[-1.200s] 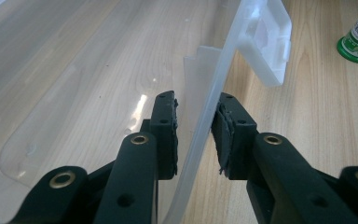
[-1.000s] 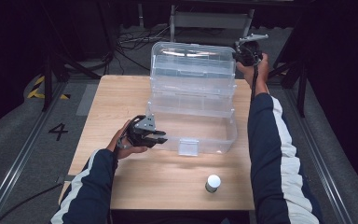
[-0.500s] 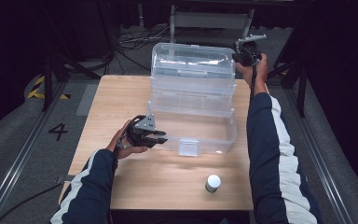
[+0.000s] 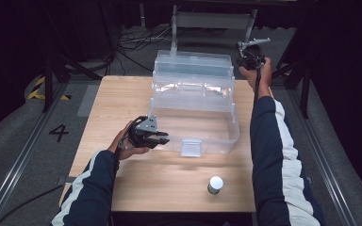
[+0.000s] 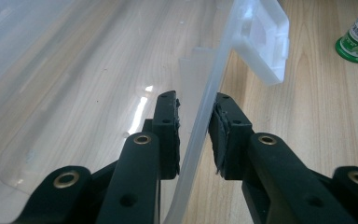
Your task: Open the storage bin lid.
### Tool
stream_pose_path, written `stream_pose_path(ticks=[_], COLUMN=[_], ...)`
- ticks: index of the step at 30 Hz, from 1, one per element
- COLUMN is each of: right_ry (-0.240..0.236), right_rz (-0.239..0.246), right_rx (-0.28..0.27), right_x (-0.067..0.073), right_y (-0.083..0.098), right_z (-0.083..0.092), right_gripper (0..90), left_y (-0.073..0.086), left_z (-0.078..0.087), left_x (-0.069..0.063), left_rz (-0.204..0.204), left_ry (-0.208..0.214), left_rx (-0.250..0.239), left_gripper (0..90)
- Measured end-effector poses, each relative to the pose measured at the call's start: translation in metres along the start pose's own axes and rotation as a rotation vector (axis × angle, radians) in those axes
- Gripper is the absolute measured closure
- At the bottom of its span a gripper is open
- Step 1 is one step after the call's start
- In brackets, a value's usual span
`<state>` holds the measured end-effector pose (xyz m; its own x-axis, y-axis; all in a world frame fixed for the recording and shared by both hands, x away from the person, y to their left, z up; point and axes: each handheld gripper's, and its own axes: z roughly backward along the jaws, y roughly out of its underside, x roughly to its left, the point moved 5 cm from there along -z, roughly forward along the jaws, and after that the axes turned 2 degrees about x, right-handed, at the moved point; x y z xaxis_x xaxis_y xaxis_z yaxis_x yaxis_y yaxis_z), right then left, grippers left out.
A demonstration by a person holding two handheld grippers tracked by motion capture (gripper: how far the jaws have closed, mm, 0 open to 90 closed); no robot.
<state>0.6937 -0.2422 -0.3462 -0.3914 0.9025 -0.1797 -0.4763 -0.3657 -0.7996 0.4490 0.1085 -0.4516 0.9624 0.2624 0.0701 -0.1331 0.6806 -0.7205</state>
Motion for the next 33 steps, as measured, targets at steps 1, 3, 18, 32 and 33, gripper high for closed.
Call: stream_pose_path(ticks=[1, 3, 18, 32, 33], right_ry=[-0.004, -0.009, -0.069, -0.136, -0.141], right_rz=[0.006, 0.004, 0.012, 0.084, 0.088], right_rx=[0.001, -0.005, -0.043, -0.082, -0.083], right_x=[0.001, 0.0, -0.007, 0.008, 0.01], right_y=[0.002, 0.004, 0.031, 0.05, 0.052], right_z=[0.002, 0.006, 0.064, 0.11, 0.112], right_gripper=[84.7, 84.4, 82.5, 78.1, 77.7], left_y=[0.0, 0.0, -0.001, -0.002, -0.002], left_z=[0.0, 0.0, -0.001, -0.001, -0.001], left_x=[0.0, 0.0, -0.001, -0.002, -0.002], left_rz=[0.0, 0.001, 0.018, 0.026, 0.025], left_ry=[0.0, 0.0, -0.018, -0.033, -0.033], left_rx=[-0.002, -0.003, 0.001, 0.011, 0.011], left_gripper=[73.9, 73.8, 71.3, 70.1, 70.1])
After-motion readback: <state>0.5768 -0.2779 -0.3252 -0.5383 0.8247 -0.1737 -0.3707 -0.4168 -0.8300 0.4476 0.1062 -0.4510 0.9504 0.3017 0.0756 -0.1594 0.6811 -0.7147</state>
